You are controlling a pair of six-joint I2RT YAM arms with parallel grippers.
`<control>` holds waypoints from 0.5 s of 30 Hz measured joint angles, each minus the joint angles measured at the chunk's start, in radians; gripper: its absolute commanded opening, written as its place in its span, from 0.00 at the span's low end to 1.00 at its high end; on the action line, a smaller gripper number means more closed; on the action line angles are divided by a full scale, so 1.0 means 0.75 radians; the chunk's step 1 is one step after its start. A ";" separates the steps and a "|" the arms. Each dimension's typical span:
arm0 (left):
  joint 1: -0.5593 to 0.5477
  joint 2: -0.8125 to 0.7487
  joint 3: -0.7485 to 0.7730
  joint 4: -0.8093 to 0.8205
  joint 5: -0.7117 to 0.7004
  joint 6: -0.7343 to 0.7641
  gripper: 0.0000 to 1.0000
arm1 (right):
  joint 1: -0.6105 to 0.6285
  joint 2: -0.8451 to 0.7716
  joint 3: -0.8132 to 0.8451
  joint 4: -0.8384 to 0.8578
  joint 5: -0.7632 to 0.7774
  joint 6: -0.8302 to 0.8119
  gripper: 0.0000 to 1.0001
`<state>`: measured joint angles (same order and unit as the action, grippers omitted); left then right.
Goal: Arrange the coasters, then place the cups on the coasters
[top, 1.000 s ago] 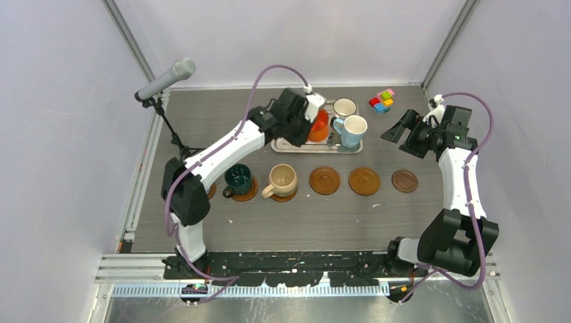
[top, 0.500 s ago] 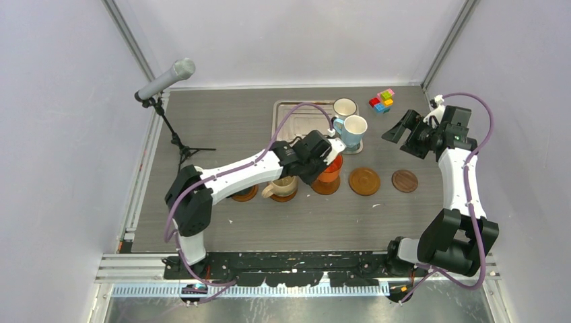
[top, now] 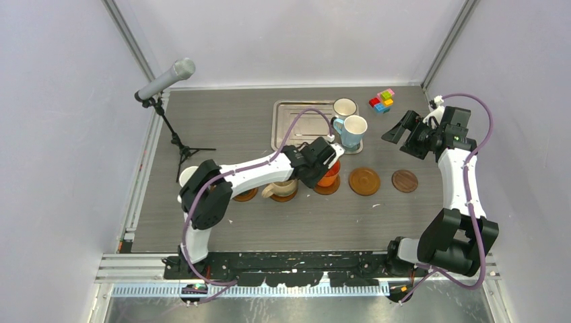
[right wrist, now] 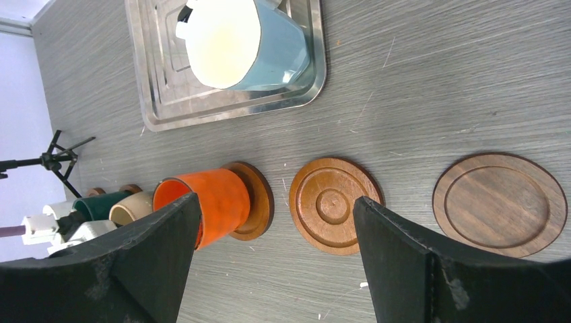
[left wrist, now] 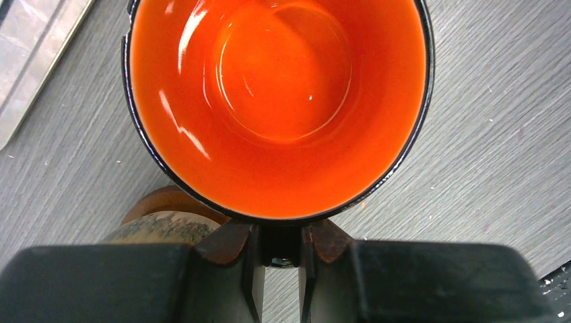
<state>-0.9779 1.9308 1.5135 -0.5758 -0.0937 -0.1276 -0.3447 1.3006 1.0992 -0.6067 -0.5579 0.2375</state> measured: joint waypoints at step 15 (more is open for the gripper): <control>-0.002 0.039 -0.019 0.044 -0.001 -0.061 0.22 | -0.006 0.003 -0.002 0.001 0.001 0.000 0.88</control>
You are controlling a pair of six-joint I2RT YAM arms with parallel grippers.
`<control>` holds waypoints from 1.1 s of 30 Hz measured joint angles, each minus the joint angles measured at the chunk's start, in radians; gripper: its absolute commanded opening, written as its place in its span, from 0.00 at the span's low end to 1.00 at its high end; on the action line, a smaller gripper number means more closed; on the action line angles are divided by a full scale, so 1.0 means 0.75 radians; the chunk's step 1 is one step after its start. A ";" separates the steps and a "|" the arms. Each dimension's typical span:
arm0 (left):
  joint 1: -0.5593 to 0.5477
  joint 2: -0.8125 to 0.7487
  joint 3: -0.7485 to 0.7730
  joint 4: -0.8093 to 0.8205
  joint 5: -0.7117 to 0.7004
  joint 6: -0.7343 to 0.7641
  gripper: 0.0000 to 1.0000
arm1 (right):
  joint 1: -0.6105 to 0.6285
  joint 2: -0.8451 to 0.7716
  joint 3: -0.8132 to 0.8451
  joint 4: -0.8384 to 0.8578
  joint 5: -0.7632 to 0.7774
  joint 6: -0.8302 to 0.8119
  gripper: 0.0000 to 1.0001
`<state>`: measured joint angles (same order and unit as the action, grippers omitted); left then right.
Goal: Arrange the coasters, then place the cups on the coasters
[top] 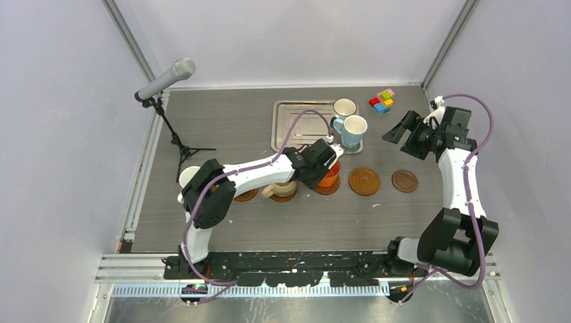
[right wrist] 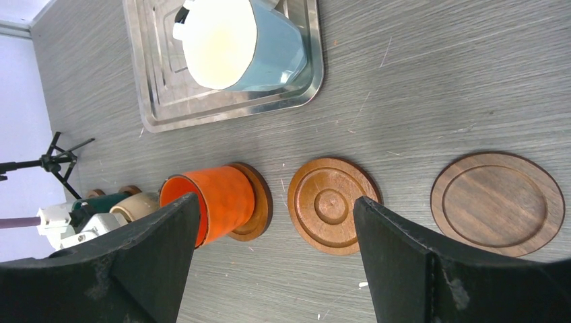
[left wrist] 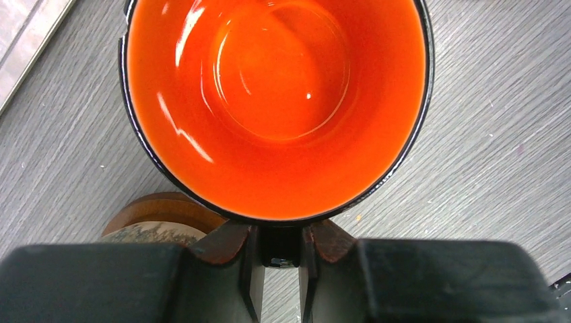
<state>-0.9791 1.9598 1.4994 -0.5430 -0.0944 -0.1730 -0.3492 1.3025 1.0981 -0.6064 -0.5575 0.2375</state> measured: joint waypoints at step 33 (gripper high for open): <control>0.226 0.106 0.896 -0.524 0.429 0.920 0.96 | -0.003 0.001 -0.004 0.000 -0.017 -0.005 0.88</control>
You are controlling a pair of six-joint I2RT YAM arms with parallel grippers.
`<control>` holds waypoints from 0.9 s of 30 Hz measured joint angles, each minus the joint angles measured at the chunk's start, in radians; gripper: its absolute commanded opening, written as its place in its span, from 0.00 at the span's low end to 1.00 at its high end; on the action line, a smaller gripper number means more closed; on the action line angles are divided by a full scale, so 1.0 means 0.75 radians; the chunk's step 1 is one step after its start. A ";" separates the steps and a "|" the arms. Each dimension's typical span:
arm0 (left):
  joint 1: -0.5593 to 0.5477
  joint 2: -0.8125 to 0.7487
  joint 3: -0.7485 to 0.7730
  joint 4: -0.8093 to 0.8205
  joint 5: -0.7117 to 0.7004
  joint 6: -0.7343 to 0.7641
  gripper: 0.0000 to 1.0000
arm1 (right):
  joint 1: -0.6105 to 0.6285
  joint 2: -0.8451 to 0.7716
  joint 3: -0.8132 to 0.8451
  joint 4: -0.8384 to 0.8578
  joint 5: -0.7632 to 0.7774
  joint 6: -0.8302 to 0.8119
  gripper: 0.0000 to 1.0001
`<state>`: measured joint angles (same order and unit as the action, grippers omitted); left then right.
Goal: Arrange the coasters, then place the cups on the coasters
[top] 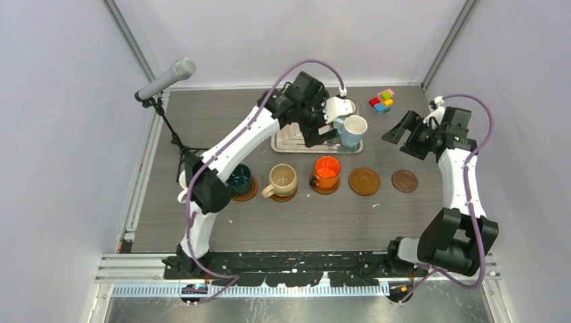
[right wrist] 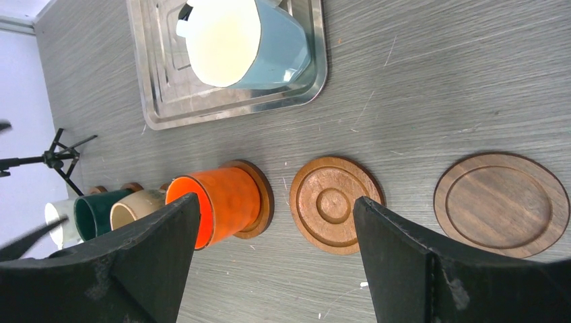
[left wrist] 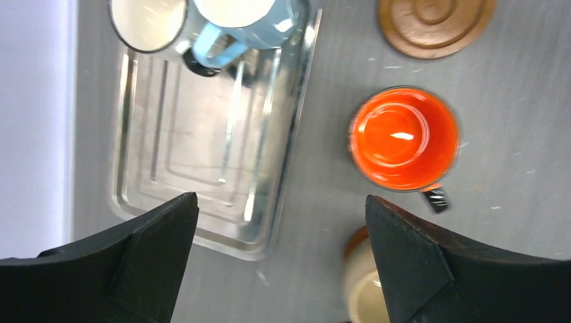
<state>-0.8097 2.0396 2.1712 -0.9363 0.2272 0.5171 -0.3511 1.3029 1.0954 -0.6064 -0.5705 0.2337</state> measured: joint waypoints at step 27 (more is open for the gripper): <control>0.130 0.516 0.264 0.342 0.303 0.624 0.95 | -0.016 0.020 -0.001 -0.004 -0.036 -0.001 0.88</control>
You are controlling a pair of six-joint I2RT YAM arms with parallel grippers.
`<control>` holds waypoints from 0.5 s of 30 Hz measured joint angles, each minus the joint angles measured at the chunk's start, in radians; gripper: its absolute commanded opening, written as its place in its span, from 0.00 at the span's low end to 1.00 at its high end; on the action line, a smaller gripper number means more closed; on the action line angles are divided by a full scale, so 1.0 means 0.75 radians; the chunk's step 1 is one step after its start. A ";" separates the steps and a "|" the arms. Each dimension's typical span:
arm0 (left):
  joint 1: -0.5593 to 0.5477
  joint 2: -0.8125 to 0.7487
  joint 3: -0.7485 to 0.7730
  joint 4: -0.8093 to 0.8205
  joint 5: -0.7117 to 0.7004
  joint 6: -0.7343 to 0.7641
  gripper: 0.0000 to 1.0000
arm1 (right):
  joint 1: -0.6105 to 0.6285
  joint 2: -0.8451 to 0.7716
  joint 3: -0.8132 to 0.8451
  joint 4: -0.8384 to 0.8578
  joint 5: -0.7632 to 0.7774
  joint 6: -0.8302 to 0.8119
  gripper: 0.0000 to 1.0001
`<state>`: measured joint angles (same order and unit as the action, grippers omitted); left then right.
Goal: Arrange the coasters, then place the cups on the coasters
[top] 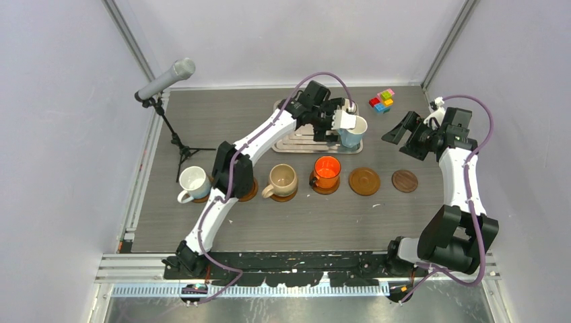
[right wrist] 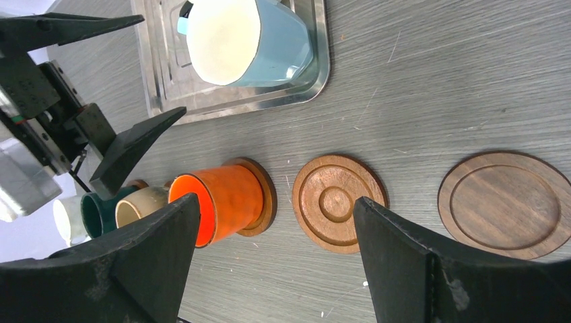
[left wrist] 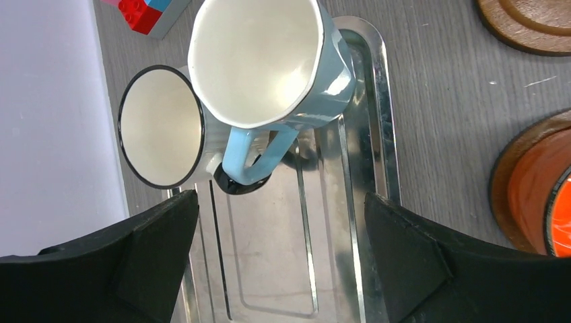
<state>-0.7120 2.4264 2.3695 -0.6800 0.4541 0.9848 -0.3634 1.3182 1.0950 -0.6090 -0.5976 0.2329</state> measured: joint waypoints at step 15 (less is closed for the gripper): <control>0.000 0.168 0.156 0.050 -0.001 0.025 0.93 | -0.007 0.009 -0.002 -0.002 -0.010 -0.001 0.88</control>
<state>-0.7120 2.5523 2.4863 -0.6422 0.4538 1.0035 -0.3687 1.3251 1.0935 -0.6102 -0.6052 0.2325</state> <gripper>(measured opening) 0.947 0.881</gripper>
